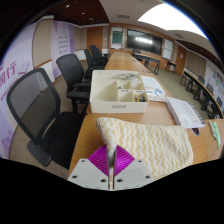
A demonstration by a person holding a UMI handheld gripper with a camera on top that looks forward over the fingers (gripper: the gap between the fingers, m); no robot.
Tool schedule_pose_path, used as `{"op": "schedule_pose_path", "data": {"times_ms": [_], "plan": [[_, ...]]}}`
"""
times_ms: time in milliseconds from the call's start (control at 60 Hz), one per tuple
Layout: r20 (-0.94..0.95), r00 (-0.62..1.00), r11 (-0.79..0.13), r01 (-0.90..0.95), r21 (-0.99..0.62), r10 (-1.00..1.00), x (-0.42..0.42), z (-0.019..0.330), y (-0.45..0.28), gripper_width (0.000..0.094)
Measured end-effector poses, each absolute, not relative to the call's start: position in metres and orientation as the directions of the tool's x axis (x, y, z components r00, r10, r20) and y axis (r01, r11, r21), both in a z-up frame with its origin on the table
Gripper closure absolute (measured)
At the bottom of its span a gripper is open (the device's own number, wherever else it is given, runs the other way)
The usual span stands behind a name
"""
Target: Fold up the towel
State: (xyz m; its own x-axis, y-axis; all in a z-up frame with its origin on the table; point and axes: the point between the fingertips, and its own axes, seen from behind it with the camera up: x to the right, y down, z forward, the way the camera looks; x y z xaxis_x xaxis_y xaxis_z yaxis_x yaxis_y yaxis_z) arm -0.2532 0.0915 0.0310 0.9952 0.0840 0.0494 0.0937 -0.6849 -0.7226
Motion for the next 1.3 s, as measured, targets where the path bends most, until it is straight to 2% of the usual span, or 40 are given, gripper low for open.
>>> {"op": "schedule_pose_path", "data": {"times_ms": [100, 200, 283, 350, 383, 433, 483, 517, 583, 717, 900, 1183, 1300], "plan": [[-0.106, 0.984, -0.648, 0.014, -0.762, 0.146, -0.288, 0.084, 0.087, 0.0898], [-0.177, 0.972, -0.582, -0.057, -0.811, 0.152, -0.273, 0.142, 0.094, 0.0897], [-0.19, 0.977, -0.58, -0.102, -0.808, 0.092, -0.23, 0.14, 0.114, 0.0894], [-0.17, 0.985, -0.611, -0.113, -0.784, 0.037, -0.187, 0.113, 0.12, 0.0875], [-0.154, 0.988, -0.636, -0.11, -0.763, 0.014, -0.169, 0.097, 0.12, 0.0837], [-0.147, 0.989, -0.669, -0.107, -0.736, 0.004, -0.147, 0.072, 0.12, 0.0727], [-0.128, 0.992, -0.701, -0.093, -0.707, -0.002, -0.125, 0.05, 0.117, 0.0566], [-0.1, 0.995, -0.711, -0.077, -0.699, -0.01, -0.106, 0.039, 0.115, 0.0418], [-0.058, 0.998, -0.703, -0.054, -0.709, -0.018, -0.082, 0.043, 0.113, 0.007], [-0.01, 1.0, -0.662, 0.003, -0.75, 0.016, -0.058, 0.075, 0.098, 0.0083], [0.011, 0.997, -0.621, 0.056, -0.782, 0.075, -0.078, 0.13, 0.062, 0.0082], [0.05, 0.998, -0.553, 0.065, -0.831, 0.042, -0.108, 0.206, -0.039, 0.0084], [0.071, 0.997, -0.534, 0.069, -0.843, 0.017, -0.119, 0.225, -0.092, 0.0079]]}}
